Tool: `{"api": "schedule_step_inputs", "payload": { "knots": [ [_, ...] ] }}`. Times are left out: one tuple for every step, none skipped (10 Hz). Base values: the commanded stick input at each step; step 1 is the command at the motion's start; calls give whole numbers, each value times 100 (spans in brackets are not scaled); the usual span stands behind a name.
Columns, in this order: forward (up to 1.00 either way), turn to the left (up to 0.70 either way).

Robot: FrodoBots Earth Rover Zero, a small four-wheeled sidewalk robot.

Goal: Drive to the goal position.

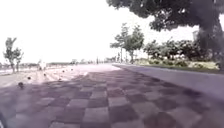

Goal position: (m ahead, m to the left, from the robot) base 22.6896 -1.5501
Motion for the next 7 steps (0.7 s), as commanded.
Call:
{"api": "schedule_step_inputs", "payload": {
  "knots": [
    [85,0],
    [85,7],
    [85,32],
    [85,28],
    [85,7],
    [85,0],
    [85,0]
  ]
}}
